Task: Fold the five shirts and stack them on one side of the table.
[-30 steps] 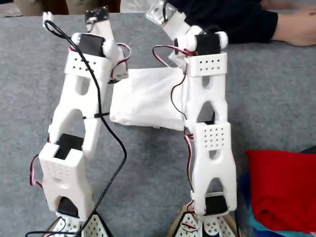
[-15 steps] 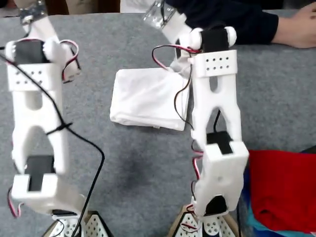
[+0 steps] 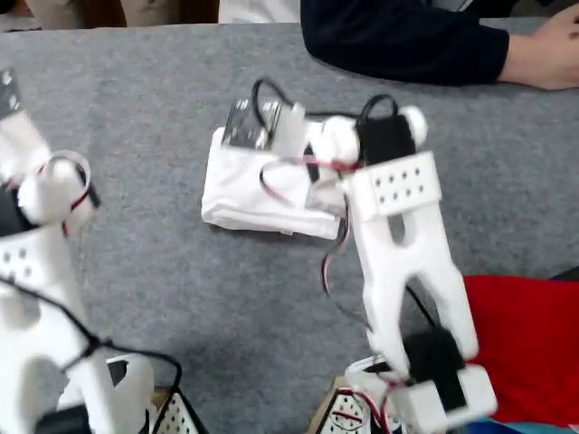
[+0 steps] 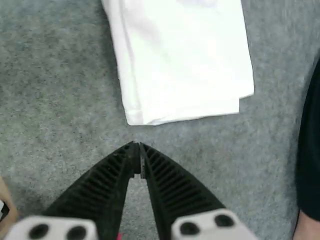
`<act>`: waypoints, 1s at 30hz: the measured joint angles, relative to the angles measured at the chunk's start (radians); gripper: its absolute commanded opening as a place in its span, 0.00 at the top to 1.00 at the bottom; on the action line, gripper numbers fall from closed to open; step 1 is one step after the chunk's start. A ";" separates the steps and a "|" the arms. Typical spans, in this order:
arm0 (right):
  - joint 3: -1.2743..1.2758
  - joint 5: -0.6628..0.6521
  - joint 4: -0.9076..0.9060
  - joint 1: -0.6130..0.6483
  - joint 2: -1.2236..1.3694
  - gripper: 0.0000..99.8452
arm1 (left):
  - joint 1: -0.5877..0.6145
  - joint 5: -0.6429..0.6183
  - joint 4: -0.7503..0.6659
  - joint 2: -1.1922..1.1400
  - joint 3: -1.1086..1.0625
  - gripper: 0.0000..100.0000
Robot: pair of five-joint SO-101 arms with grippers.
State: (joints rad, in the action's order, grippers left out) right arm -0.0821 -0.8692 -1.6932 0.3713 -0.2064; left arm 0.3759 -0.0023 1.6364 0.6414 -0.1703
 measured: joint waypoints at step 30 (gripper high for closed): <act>0.235 -0.068 0.462 0.048 0.572 0.77 | 0.394 0.178 -0.201 0.371 -0.586 0.98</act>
State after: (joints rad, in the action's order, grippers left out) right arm 0.1527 -0.9367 -1.2313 0.4189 0.3659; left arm 0.7702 0.1757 1.4354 1.0127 -0.7564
